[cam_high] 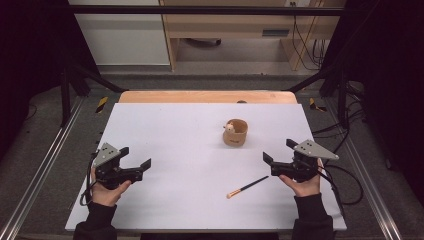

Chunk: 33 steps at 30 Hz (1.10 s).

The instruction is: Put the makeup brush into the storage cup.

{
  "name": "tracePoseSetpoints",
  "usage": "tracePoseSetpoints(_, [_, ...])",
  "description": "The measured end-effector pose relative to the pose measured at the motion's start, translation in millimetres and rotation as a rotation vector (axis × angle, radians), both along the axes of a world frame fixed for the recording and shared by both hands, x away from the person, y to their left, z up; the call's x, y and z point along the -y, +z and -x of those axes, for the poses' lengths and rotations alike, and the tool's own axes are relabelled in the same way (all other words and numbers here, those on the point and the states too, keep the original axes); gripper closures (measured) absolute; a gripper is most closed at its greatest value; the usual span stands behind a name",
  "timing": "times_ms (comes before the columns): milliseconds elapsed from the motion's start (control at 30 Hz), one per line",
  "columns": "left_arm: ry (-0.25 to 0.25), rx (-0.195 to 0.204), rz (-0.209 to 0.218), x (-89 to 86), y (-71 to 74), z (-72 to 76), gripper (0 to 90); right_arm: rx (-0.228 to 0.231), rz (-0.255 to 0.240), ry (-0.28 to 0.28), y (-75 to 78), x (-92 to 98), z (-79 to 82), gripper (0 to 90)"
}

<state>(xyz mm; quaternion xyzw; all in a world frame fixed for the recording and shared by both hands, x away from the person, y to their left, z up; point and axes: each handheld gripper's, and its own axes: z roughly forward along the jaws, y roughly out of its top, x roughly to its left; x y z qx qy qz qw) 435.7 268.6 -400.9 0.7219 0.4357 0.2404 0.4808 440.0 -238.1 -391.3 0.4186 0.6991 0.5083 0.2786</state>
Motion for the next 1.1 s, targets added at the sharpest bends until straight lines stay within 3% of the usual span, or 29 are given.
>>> tracePoseSetpoints(867, [-0.018,-0.023,-0.034,5.8,-7.7,0.1,7.9,-0.032,0.069,0.031,-1.7,-0.6,2.0,6.8])
tracePoseSetpoints(1100, [-0.024,-0.027,-0.043,7.2,-9.4,-0.5,7.9,-0.060,0.100,0.049,-5.9,-4.1,-0.1,6.8])
